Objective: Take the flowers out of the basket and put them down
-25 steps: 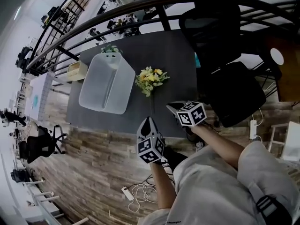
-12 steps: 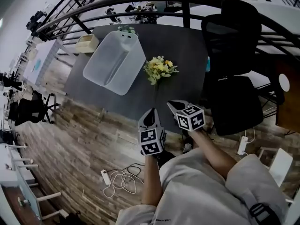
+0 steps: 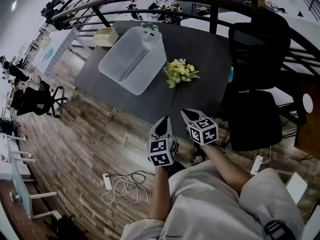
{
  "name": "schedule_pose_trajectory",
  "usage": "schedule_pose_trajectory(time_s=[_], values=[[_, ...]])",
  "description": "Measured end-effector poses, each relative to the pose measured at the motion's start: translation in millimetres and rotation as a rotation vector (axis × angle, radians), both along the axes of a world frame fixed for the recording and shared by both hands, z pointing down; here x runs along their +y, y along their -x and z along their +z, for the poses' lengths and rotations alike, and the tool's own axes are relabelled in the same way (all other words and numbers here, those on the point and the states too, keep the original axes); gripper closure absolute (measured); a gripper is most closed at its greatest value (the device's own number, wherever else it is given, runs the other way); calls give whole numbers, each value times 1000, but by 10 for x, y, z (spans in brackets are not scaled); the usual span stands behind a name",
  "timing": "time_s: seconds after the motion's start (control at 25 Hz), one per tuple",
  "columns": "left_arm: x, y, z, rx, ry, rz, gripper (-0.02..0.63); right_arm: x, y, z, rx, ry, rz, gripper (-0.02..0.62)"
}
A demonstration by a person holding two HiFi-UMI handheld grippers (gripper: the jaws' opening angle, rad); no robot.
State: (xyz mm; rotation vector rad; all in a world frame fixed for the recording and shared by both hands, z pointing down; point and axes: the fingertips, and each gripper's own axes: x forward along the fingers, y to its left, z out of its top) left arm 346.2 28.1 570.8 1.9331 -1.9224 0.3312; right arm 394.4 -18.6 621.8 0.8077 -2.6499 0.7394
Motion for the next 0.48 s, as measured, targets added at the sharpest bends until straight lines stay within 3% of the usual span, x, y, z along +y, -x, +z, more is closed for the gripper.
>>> schedule_pose_trajectory(time_s=[0.28,0.48], values=[[46,-31,242,21,18,-30,589,29,-90,275,92,-39,21,598],[12,-131,229,20,0,0,589,4,-160,246,73,-41,40,598]])
